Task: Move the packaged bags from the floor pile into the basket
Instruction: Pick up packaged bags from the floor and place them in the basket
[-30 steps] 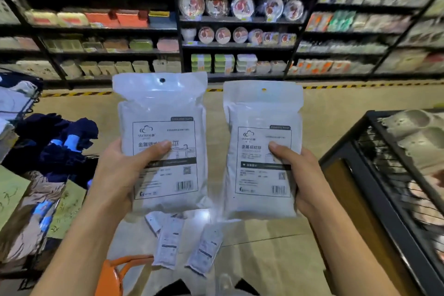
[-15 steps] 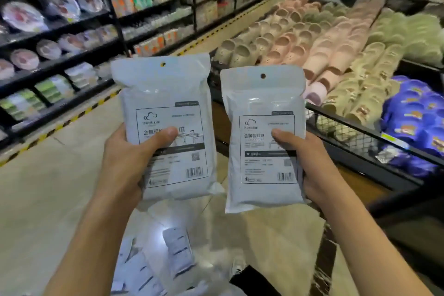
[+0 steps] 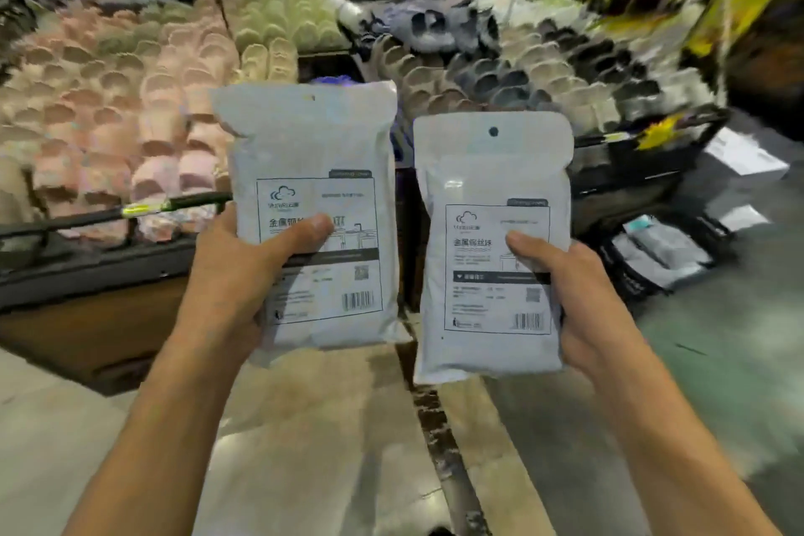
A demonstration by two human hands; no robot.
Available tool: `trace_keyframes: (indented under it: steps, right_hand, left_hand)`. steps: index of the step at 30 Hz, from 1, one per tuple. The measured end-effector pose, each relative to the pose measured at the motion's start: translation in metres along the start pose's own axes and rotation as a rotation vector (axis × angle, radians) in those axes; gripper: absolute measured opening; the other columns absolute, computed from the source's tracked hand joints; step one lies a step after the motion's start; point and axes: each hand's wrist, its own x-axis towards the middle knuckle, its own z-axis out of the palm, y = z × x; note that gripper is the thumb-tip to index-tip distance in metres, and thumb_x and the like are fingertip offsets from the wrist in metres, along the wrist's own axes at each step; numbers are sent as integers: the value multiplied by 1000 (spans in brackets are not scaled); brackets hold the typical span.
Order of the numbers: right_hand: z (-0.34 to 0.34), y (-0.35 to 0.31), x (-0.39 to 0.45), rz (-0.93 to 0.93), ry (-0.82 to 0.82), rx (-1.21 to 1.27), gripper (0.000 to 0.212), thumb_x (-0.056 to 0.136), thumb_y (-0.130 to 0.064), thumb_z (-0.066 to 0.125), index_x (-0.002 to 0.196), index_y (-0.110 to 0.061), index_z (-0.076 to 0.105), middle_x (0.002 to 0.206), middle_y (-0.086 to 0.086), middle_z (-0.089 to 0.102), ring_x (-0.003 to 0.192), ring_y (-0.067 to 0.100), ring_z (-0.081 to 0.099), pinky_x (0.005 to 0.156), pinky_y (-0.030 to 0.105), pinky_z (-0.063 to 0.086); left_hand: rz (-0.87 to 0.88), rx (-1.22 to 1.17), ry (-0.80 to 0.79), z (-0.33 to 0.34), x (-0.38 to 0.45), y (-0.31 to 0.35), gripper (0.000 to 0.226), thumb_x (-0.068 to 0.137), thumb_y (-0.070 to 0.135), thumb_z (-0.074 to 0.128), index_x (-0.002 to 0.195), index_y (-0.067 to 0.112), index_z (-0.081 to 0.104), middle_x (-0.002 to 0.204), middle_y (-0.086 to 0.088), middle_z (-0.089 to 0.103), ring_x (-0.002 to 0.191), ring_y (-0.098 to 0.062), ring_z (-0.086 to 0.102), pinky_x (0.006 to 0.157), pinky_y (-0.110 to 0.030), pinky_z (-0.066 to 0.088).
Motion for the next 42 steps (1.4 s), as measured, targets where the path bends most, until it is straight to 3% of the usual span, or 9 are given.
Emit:
trace_keyframes:
  steps: [6,11,16,20,24,29,33,38,42]
  right_hand:
    - [-186,-25,-15,-65,412,78,20,94,-16,72,113,-13,75,100,8,82,90,27,80,77,43,66]
    - [-305,-33,-50,-78,683,176,23,93,-20,72,116,-16,74,101,7,82,89,28,80,69,43,67]
    - [-396,-39,-62,-96,880,202,23,97,-20,68,119,-17,73,108,6,81,97,28,79,84,47,62]
    - [-466,-53,-50,-114,1018,211,20,98,-18,66,117,-18,73,105,5,82,93,25,80,72,39,65]
    - [-533,-75,-25,-134,1109,234,21,98,-17,66,118,-19,72,106,5,82,95,25,80,73,40,64]
    - [-610,-107,4,-133,1170,239,21,97,-17,66,117,-17,72,104,6,82,91,24,80,65,35,65]
    - [-673,-123,32,-125,1185,236,24,97,-19,67,120,-17,72,107,6,81,95,26,80,71,39,66]
    - [-760,-134,76,-96,1159,254,29,95,-19,68,124,-17,71,109,8,81,98,29,79,75,44,66]
    - [-843,-149,116,-95,1124,229,25,96,-19,67,121,-21,72,108,4,81,97,23,79,74,40,66]
  left_hand:
    - [-39,14,-347,203,-9,-9,39,78,14,87,114,18,73,96,-1,82,85,-22,80,70,-39,65]
    - [-50,31,-646,357,-33,-17,31,78,9,84,106,18,74,89,3,82,77,-17,80,58,-29,62]
    - [-94,98,-886,492,-50,-31,46,75,16,87,118,18,72,101,1,82,88,-21,80,74,-39,64]
    - [-128,86,-1011,602,-60,-45,43,78,10,85,118,15,72,101,-1,82,89,-22,80,73,-40,66]
    - [-152,90,-1127,705,-64,-49,50,69,16,89,117,15,73,102,-2,82,91,-24,80,77,-41,63]
    - [-157,100,-1215,811,-65,-43,40,76,14,86,114,18,73,98,1,82,86,-19,80,65,-32,64]
    - [-165,118,-1236,885,-68,-45,45,75,16,86,117,18,71,99,3,82,84,-17,80,62,-29,64]
    - [-199,153,-1197,975,-67,-61,49,74,15,88,119,16,71,104,-2,81,91,-24,80,79,-45,64]
    - [-207,158,-1154,1058,-68,-68,51,72,16,88,120,16,70,104,-3,81,91,-24,80,78,-45,65]
